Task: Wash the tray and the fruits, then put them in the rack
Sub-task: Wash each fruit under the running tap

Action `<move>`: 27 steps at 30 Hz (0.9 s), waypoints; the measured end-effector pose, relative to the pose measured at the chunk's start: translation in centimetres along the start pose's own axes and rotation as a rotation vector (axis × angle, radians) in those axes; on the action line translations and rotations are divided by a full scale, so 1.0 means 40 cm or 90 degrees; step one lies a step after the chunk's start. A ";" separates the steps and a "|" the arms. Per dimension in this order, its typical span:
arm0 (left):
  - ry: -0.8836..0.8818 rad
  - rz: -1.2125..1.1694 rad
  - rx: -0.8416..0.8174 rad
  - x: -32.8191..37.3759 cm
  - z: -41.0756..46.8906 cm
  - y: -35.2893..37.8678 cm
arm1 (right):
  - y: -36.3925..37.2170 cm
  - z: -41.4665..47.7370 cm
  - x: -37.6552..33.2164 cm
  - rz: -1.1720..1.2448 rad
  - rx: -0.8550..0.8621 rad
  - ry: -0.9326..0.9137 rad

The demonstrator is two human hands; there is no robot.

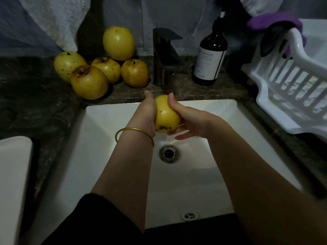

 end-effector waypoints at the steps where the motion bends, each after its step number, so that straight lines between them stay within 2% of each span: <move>1: -0.001 0.007 -0.005 0.002 -0.009 0.004 | -0.002 0.003 -0.002 0.000 0.002 -0.004; 6: 0.031 0.035 -0.008 0.014 -0.027 -0.002 | 0.010 0.007 -0.019 -0.018 0.022 -0.027; 10: 0.067 0.034 -0.009 0.034 -0.025 -0.019 | 0.028 0.004 -0.029 0.171 -0.049 0.004; 11: 0.069 0.037 -0.006 0.033 -0.022 -0.027 | 0.031 0.008 -0.028 0.124 -0.010 0.017; 14: 0.080 0.060 0.007 0.024 -0.021 -0.058 | 0.034 0.011 -0.023 -0.346 0.158 0.054; 15: 0.083 0.070 0.015 0.023 -0.023 -0.070 | 0.037 0.008 -0.021 -0.373 0.153 0.051; 19: 0.112 0.103 0.041 0.025 -0.021 -0.128 | 0.060 -0.023 -0.049 -0.120 -0.006 -0.032; 20: 0.111 0.106 0.053 0.022 -0.018 -0.148 | 0.067 -0.020 -0.057 -0.106 -0.001 -0.043; 23: 0.080 0.103 0.079 0.006 -0.006 -0.199 | 0.089 0.000 -0.059 -0.257 0.105 -0.047; 27: 0.054 0.086 0.072 0.000 0.012 -0.238 | 0.078 -0.003 -0.041 -0.157 0.094 -0.045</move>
Point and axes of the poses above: each hand's wrist, its own z-axis towards the middle knuckle, its own y-axis out of the palm, x = y × z, the point moved 4 cm from there along z, towards the middle knuckle, and after that the axes turned 12 degrees about -z, right-handed, at the moved point
